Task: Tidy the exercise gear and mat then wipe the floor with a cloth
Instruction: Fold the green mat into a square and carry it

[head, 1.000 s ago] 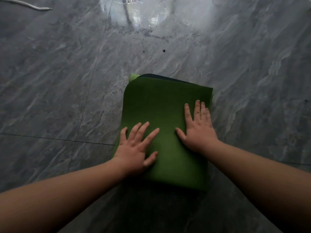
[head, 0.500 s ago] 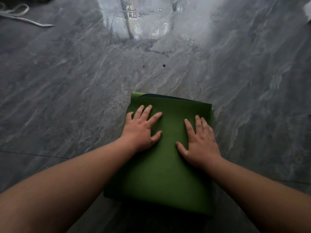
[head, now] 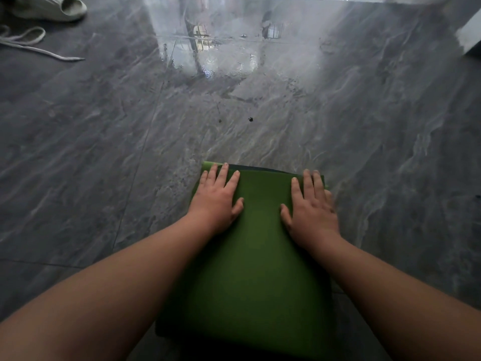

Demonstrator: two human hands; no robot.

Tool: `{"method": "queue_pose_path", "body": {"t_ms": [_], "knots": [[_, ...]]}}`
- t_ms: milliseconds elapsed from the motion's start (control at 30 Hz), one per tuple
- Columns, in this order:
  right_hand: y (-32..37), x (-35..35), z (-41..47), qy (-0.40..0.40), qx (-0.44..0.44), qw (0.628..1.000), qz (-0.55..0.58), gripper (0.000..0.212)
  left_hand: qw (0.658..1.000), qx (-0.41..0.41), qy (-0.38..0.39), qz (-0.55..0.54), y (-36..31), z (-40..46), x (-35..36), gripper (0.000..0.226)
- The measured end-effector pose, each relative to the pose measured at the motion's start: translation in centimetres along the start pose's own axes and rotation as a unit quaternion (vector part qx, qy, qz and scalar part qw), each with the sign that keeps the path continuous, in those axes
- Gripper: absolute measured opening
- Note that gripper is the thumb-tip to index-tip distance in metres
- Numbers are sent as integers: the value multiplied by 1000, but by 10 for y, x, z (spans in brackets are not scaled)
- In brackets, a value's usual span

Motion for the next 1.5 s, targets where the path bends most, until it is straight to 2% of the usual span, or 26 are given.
{"method": "queue_pose_path", "body": {"t_ms": [133,267,367,500,633,833,1033,1333,1500], "knots": [[1,6,4,15,-4,1000,-18,75,1000,12,-15,-14,4,6,1,77],[2,5,9,-6,-25,997,-73,78,1000,18,-14,0,5,8,4,78],[-3,17,11,20,-35,999,-29,80,1000,15,-3,15,5,13,6,78],[-8,22,16,29,-37,999,-1,84,998,54,5,34,-6,22,6,81],[-12,18,24,41,-29,999,21,84,996,80,41,20,-13,24,4,73],[-13,16,35,51,-15,998,32,84,996,43,74,-3,-16,44,-6,61],[-14,15,42,58,-18,998,19,84,996,38,80,0,-17,46,-6,59],[-11,14,30,46,-10,999,4,82,994,58,80,35,-15,27,-1,62],[-9,5,6,43,13,999,-9,76,999,38,34,16,-6,-32,-10,65]]}}
Point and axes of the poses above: each hand's wrist, its own z-axis towards the middle knuckle, its own x-axis out of the palm, y = z × x, the point moved 9 cm from there along z, towards the middle knuckle, and after that the axes turned 2 degrees about x, right-handed, at the moved point
